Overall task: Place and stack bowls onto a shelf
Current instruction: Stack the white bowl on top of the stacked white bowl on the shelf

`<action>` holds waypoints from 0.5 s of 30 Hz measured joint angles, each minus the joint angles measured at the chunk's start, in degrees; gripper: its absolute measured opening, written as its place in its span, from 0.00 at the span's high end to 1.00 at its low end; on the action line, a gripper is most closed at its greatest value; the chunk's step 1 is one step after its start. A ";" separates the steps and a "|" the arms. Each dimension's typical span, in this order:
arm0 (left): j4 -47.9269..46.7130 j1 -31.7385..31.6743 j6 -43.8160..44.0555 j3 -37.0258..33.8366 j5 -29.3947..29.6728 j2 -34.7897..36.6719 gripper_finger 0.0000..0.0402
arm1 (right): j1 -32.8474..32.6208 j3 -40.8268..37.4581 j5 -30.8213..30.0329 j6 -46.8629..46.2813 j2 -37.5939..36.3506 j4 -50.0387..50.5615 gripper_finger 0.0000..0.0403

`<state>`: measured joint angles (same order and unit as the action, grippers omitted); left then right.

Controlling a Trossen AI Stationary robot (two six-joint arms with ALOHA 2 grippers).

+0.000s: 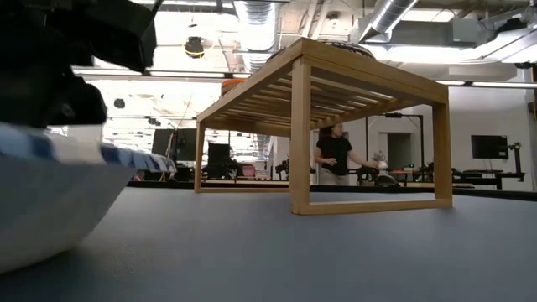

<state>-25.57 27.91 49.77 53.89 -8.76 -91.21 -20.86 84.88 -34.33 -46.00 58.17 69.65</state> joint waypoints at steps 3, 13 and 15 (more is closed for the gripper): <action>-4.34 -0.01 4.38 0.75 1.03 3.26 1.00 | 0.00 0.00 0.00 0.00 0.00 0.02 0.91; -16.52 -2.13 20.12 5.56 12.86 18.87 1.00 | 0.00 0.00 -0.04 0.04 0.00 0.15 0.91; -17.52 -2.57 23.72 6.50 16.30 21.89 1.00 | 0.00 0.00 -0.07 0.04 0.00 0.17 0.91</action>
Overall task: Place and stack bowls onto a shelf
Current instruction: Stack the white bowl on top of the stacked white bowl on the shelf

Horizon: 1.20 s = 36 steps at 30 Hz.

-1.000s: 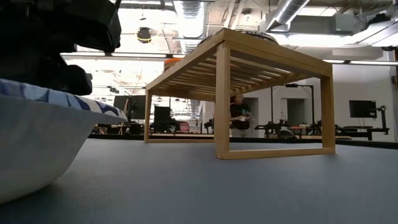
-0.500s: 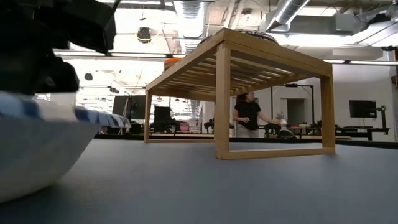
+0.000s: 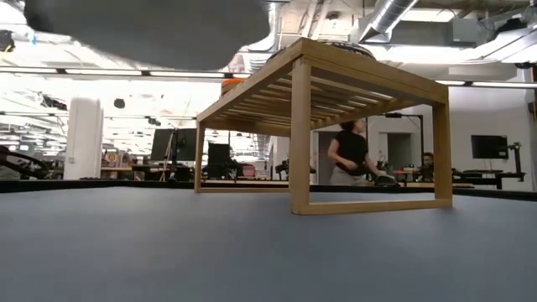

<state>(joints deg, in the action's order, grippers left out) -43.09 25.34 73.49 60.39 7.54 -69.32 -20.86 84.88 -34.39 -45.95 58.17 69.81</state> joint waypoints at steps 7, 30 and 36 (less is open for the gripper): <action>0.41 -1.60 8.28 6.93 14.58 6.74 1.00 | 0.00 0.00 -0.02 0.13 0.00 0.01 0.91; -0.34 -29.41 -8.02 33.62 3.01 -13.88 1.00 | 0.00 0.00 -0.22 -0.04 0.00 -0.01 0.91; 0.03 -32.81 -10.49 33.62 -1.57 -18.60 1.00 | 0.00 0.00 -0.22 -0.02 0.00 0.01 0.91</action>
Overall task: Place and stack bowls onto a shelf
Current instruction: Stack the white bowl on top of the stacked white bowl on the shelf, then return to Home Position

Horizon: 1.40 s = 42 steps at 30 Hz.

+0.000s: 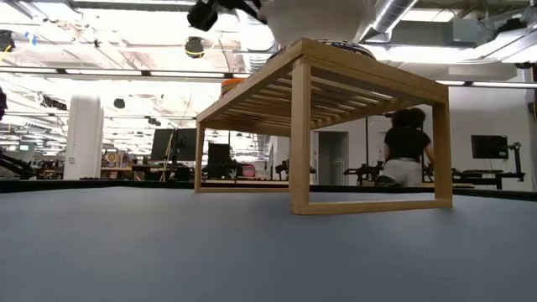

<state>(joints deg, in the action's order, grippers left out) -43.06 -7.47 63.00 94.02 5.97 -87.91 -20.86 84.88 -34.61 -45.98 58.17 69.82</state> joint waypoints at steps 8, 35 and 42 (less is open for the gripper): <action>0.74 -2.73 -1.53 -0.02 -0.98 -2.65 1.00 | -0.02 0.00 0.02 -0.02 0.00 0.00 0.91; 5.18 -4.84 -9.81 0.00 -3.85 -1.26 0.62 | 0.00 -0.02 -0.07 1.06 0.02 0.02 0.91; 10.21 -4.93 -13.19 -0.02 -4.20 5.45 0.62 | 0.00 -0.02 -6.04 4.00 0.00 0.02 0.91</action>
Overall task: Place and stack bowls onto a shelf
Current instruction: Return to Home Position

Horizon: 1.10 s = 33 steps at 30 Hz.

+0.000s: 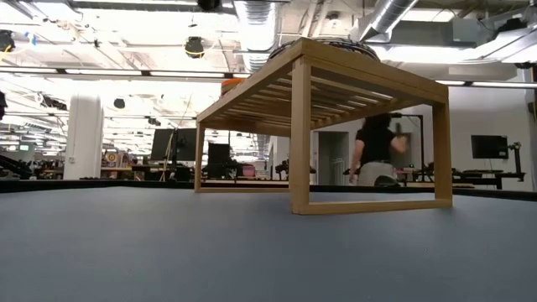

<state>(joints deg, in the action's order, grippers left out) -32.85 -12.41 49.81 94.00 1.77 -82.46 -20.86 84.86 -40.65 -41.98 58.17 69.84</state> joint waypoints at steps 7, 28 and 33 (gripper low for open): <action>0.76 1.57 -8.81 0.00 -0.01 7.60 0.62 | 0.00 0.00 0.54 0.00 0.00 0.03 0.91; 4.53 4.26 -39.93 -4.76 -6.01 20.71 0.62 | 0.00 -1.64 4.71 24.68 -18.22 -24.29 0.91; 10.06 4.22 -38.63 -15.79 -6.06 26.91 0.62 | 0.00 -8.89 5.13 25.50 -24.11 -27.60 0.91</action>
<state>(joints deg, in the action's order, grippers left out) -22.79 -8.19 11.19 78.20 -4.29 -55.55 -20.86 75.96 -35.53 -16.48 34.06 42.25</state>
